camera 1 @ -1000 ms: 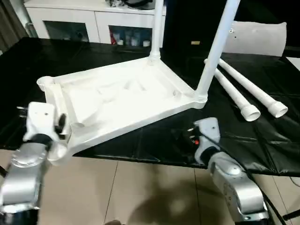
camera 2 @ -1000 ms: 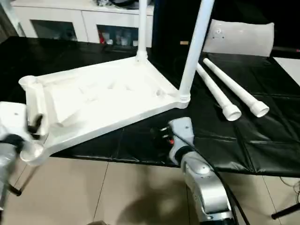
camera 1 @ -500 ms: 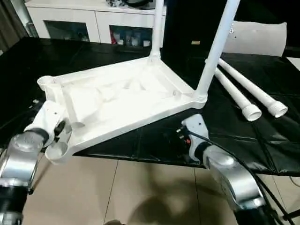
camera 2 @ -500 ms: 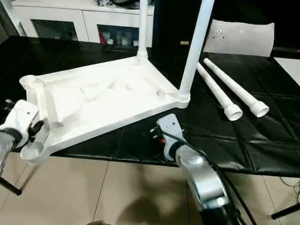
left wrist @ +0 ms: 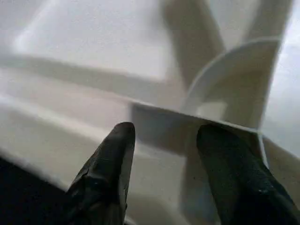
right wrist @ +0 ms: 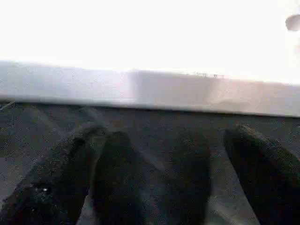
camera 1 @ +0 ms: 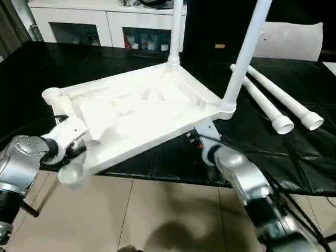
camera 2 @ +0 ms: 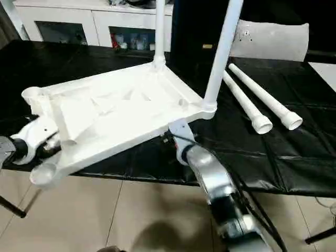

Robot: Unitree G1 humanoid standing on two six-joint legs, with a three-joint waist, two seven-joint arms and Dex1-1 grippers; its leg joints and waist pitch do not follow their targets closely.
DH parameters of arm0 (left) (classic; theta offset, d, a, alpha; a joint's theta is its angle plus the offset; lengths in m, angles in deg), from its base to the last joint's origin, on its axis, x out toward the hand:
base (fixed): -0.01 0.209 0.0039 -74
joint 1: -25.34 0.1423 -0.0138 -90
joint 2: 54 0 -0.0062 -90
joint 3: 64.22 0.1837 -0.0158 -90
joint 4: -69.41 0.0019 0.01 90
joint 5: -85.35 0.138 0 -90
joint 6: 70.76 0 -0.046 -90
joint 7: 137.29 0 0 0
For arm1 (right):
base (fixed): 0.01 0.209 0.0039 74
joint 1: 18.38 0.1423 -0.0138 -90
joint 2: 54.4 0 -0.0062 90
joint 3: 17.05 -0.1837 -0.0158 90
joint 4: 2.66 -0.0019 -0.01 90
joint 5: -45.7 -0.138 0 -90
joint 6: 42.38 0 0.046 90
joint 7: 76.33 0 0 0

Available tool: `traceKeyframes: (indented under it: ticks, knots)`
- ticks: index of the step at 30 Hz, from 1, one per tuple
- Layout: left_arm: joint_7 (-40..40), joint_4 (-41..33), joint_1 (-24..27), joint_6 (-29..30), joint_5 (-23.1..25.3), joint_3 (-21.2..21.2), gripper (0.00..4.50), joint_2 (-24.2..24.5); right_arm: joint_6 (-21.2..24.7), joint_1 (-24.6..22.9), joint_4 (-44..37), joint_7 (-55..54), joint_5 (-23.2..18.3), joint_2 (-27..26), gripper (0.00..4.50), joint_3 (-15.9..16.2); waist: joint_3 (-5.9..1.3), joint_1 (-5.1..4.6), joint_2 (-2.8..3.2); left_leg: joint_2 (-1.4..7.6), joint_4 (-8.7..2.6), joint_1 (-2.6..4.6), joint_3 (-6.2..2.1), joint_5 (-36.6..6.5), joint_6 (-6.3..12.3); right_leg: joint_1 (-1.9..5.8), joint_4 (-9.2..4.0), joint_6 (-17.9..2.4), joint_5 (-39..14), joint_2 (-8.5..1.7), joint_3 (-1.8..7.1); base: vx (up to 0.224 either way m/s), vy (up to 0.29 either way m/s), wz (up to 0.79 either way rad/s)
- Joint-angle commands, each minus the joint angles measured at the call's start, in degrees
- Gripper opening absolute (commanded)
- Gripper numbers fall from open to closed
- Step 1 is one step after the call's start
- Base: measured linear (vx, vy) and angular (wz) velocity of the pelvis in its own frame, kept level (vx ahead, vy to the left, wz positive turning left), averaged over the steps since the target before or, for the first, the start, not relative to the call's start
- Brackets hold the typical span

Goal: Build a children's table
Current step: Rotate table base

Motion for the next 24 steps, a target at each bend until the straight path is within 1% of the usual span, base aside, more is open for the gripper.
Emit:
traceKeyframes:
  ticks: [1,2,3,4,5,6,7,8,10,13,14,15,16,17,18,19,20,21,23,24]
  knots:
    - [-3.48,-0.92,-0.13,1.05,-1.08,2.22,2.45,0.39,-1.33,0.97,2.31,-0.4,-0.56,-0.29,4.5,-1.15,-3.28,-0.15,0.99,3.36,-4.69,1.39,-0.62,-7.28,-2.22,1.82,-2.44,-15.67,7.75,-4.08,2.51,0.0,0.0,0.0]
    - [-6.96,-2.24,0.28,0.99,-2.05,3.28,2.45,0.71,-2.79,2.39,5.05,-0.12,-0.82,-0.72,4.5,-1.55,-3.41,-0.1,0.64,3.32,-4.5,1.28,-0.46,-5.65,-1.47,1.92,-2.3,-15.84,9.21,-4.21,2.58,0.0,0.0,0.0]
    - [-10.34,-3.98,0.94,0.4,-3.14,4.44,2.45,1.13,-3.92,3.5,7.05,-0.04,-0.74,-0.95,4.5,-1.65,-3.42,-0.08,0.67,3.28,-4.45,1.11,-0.36,-4.75,-0.96,1.98,-2.22,-16.08,9.46,-4.27,2.6,0.0,0.0,0.0]
    - [-10.65,-4.12,0.99,0.33,-3.22,4.54,2.45,1.17,-4.06,3.62,7.28,-0.04,-0.72,-0.97,4.5,-1.66,-3.3,-0.08,0.62,3.35,-4.49,1.17,-0.19,-5.27,-0.66,1.77,-2.27,-16.17,8.29,-4.18,2.65,0.0,0.0,0.0]
    - [-13.96,-6.4,1.62,1.07,-4.86,5.48,2.45,1.32,-5.37,4.89,9.59,-0.05,-0.58,-1.24,4.5,-1.84,-3.26,-0.06,0.6,3.43,-4.5,1.24,-0.08,-5.77,-0.57,1.67,-2.36,-16.24,7.56,-4.22,2.71,0.0,0.0,0.0]
    - [-15.07,-7.44,1.83,1.95,-5.74,5.74,2.45,1.19,-5.83,5.41,10.47,-0.05,-0.6,-1.35,4.5,-1.98,-3.24,-0.14,0.74,3.47,-4.54,1.26,-0.07,-6.31,-0.76,1.69,-2.32,-16.45,6.58,-4.17,2.75,0.0,0.0,0.0]
    - [-15.92,-8.21,1.94,2.2,-6.43,5.96,2.45,1.01,-6.36,5.9,11.35,-0.05,-0.64,-1.45,4.5,-2.14,-3.14,-0.32,0.54,3.48,-4.61,1.28,0.06,-7.35,-0.91,1.59,-2.34,-16.6,5.36,-4.07,2.85,0.0,0.0,0.0]
    - [-15.92,-8.21,1.94,2.2,-6.43,5.96,2.45,1.01,-6.36,5.9,11.35,-0.05,-0.64,-1.45,4.5,-2.14,-3.03,-0.33,0.5,3.46,-4.71,1.19,0.08,-7.92,-0.94,1.64,-2.41,-16.47,4.38,-3.99,2.88,0.0,0.0,0.0]
    - [-17.07,-10.5,1.89,3.02,-9.01,6.28,2.45,-1.5,-8.23,7.25,13.66,-0.19,-0.69,-1.86,4.5,-2.78,-2.91,-0.38,0.6,3.5,-4.78,1.51,0.32,-10.48,-1.34,1.3,-2.67,-16.48,1.14,-3.98,3.1,0.0,0.0,0.0]
    - [-16.09,-10.97,1.1,3.59,-10.07,6.17,2.45,-4.44,-9.88,7.83,14.75,-0.72,-0.28,-1.96,4.5,-2.85,-2.83,-0.2,0.57,3.58,-4.8,1.53,0.42,-11.31,-1.33,1.21,-2.92,-16.3,-1.14,-3.98,3.26,0.0,0.0,0.0]
    - [-15.38,-10.6,0.58,3.6,-10.16,5.96,2.45,-5.67,-10.36,7.98,15.09,-0.9,-0.16,-1.99,4.5,-2.86,-2.85,-0.21,0.52,3.56,-4.77,1.56,0.49,-11.29,-1.3,1.12,-2.94,-16.18,-1.3,-3.93,3.28,0.0,0.0,0.0]
    - [-13.34,-8.74,-1.03,2.68,-9.5,5.7,2.45,-8.32,-11.27,8.25,15.72,-1.54,0.04,-2.04,4.5,-3.08,-2.91,-0.14,0.72,3.54,-4.72,1.63,0.53,-11.07,-1.29,1.12,-2.95,-16.11,-1.25,-3.91,3.3,0.0,0.0,0.0]
    - [-13.11,-8.48,-1.23,2.53,-9.39,5.69,2.45,-8.59,-11.4,8.31,15.86,-1.6,0.06,-2.04,4.5,-3.13,-2.91,0.18,0.57,3.54,-4.63,1.99,0.71,-11.75,-1.3,0.84,-3.17,-16.12,-1.86,-3.8,3.31,0.0,0.0,0.0]
    - [-11.69,-6.83,-2.35,1.67,-8.87,5.44,2.45,-9.95,-11.84,8.48,16.26,-1.67,0.09,-2.02,4.5,-3.34,-2.89,0.25,0.46,3.5,-4.63,1.84,0.77,-11.81,-1.17,0.89,-3.13,-16.11,-2.1,-3.82,3.36,0.0,0.0,0.0]
    - [-9.51,-4.28,-4.0,0.37,-8.21,4.97,2.45,-11.8,-12.33,8.67,16.68,-1.6,0.08,-1.98,4.5,-3.61,-2.88,0.45,0.47,3.41,-4.68,1.67,0.86,-11.62,-1.0,0.97,-3.2,-15.68,-2.81,-3.75,3.35,0.0,0.0,0.0]
    - [-8.06,-2.55,-5.21,-0.28,-8.07,4.55,2.45,-13.16,-12.49,8.61,16.57,-1.62,0.07,-1.9,4.5,-3.78,-2.88,0.82,0.51,3.5,-4.66,1.97,0.95,-12.19,-0.98,0.71,-3.39,-15.34,-3.65,-3.8,3.41,0.0,0.0,0.0]
    - [-7.58,-1.99,-5.68,-0.28,-8.14,4.39,2.45,-13.7,-12.71,8.65,16.72,-1.64,0.1,-1.85,4.5,-3.89,-2.88,0.91,0.86,3.54,-4.67,1.96,0.93,-12.38,-1.15,0.7,-3.33,-15.23,-3.77,-3.84,3.43,0.0,0.0,0.0]
    - [-6.45,0.35,-8.02,0.07,-9.13,3.72,2.45,-16.37,-13.52,8.48,16.74,-2.07,0.27,-1.36,4.5,-4.4,-2.85,0.87,0.63,3.61,-4.81,1.85,1.03,-12.84,-1.43,0.72,-3.46,-14.82,-4.3,-3.75,3.39,0.0,0.0,0.0]
    - [-5.87,1.76,-9.4,-0.32,-9.29,3.46,2.45,-18.21,-14.1,8.33,16.68,-2.89,0.29,-0.95,4.5,-5.06,-2.91,1.03,0.45,3.69,-4.85,1.72,1.04,-12.53,-1.58,0.84,-3.45,-14.35,-4.31,-3.89,3.38,0.0,0.0,0.0]
    - [-5.12,3.12,-10.27,-0.98,-8.88,3.37,2.45,-19.31,-14.3,8.25,16.44,-3.3,0.24,-0.62,4.5,-5.49,-3.11,1.07,0.92,3.7,-4.75,1.64,1.0,-11.49,-1.55,0.9,-3.24,-14.16,-3.1,-3.92,3.35,0.0,0.0,0.0]
